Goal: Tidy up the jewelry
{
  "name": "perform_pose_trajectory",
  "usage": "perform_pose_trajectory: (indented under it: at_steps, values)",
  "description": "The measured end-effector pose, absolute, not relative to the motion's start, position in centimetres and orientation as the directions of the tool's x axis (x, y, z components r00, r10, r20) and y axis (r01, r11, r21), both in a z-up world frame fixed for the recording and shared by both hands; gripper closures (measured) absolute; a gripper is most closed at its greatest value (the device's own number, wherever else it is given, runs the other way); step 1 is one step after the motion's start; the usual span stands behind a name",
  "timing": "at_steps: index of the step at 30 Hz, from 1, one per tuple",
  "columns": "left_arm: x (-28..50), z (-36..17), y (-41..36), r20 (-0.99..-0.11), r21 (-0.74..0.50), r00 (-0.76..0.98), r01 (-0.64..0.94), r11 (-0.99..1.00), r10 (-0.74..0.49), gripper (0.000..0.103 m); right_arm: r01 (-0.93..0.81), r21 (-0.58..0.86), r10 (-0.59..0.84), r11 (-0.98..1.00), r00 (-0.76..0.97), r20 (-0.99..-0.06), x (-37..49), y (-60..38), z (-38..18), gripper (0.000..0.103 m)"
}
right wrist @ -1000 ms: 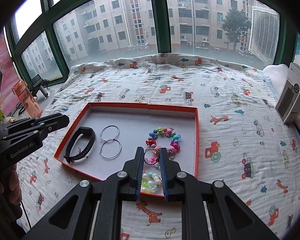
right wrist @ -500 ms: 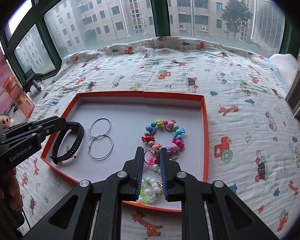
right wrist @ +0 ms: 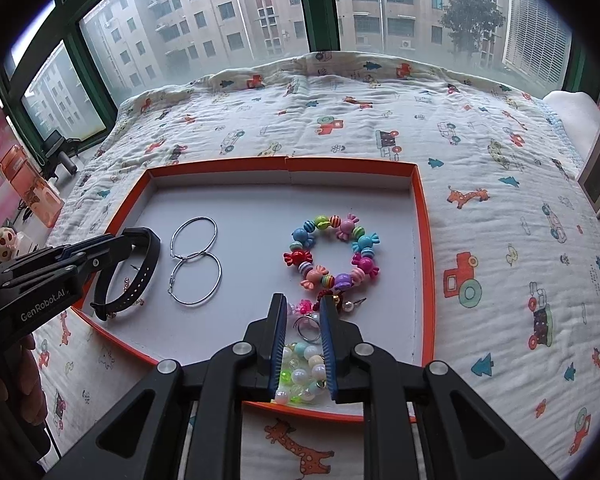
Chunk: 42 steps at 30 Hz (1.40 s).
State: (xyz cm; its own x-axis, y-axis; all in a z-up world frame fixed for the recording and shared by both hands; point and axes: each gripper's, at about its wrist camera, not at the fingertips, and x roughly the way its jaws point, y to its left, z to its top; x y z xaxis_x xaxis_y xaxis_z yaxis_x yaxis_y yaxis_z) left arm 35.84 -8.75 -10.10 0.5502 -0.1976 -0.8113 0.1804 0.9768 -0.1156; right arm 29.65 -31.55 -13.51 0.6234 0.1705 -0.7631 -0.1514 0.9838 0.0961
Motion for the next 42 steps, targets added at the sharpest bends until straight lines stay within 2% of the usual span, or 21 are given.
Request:
perform_pose_trajectory:
  at_steps: [2,8,13,20,21,22,24,29,34,42]
  values:
    - [35.6,-9.9,-8.7,-0.808,-0.114,0.555,0.18,0.977,-0.197,0.071,-0.155,0.099,0.176,0.983,0.627,-0.759,29.4,-31.5,-13.3,0.078]
    - [34.1,-8.5,-8.3,-0.794,-0.106,0.579,0.172,0.979,-0.188,0.066,-0.144,0.075,0.152,0.987,0.652,-0.743,28.1,-31.2,-12.4,0.072]
    - [32.0,-6.8,-7.9,-0.771,-0.079,0.617,0.154,0.985,-0.158,0.04,-0.143,0.053,0.137,0.988,0.675,-0.725,26.4,-30.8,-11.5,0.066]
    - [28.2,-4.2,-7.0,-0.738,-0.057,0.662,0.138,0.989,-0.135,0.029,-0.128,0.006,0.097,0.992,0.715,-0.692,23.5,-30.4,-10.1,0.058]
    - [27.6,-3.8,-6.7,-0.733,-0.058,0.667,0.134,0.989,-0.133,0.027,-0.126,-0.011,0.084,0.992,0.723,-0.686,23.0,-30.2,-9.9,0.057]
    - [27.1,-3.4,-6.5,-0.727,-0.058,0.674,0.13,0.99,-0.131,0.019,-0.124,-0.026,0.073,0.992,0.73,-0.679,22.6,-30.1,-9.7,0.057]
    - [25.8,-2.6,-6.0,-0.71,-0.054,0.694,0.114,0.992,-0.119,0.014,-0.122,-0.05,0.058,0.991,0.743,-0.666,21.6,-30.0,-9.3,0.054]
    - [22.9,-1.3,-5.0,-0.691,-0.024,0.718,0.088,0.996,-0.08,0.011,-0.108,-0.067,0.039,0.992,0.762,-0.646,19.6,-30.1,-8.6,0.049]
    - [19.7,-0.5,-4.1,-0.675,-0.009,0.735,0.077,0.997,-0.063,0.004,-0.097,-0.049,0.044,0.994,0.77,-0.637,17.9,-30.5,-8.1,0.048]
    - [15.9,0.5,-3.0,-0.653,0.014,0.757,0.059,0.998,-0.036,0.003,-0.079,-0.019,0.051,0.997,0.785,-0.618,15.8,-30.9,-7.5,0.045]
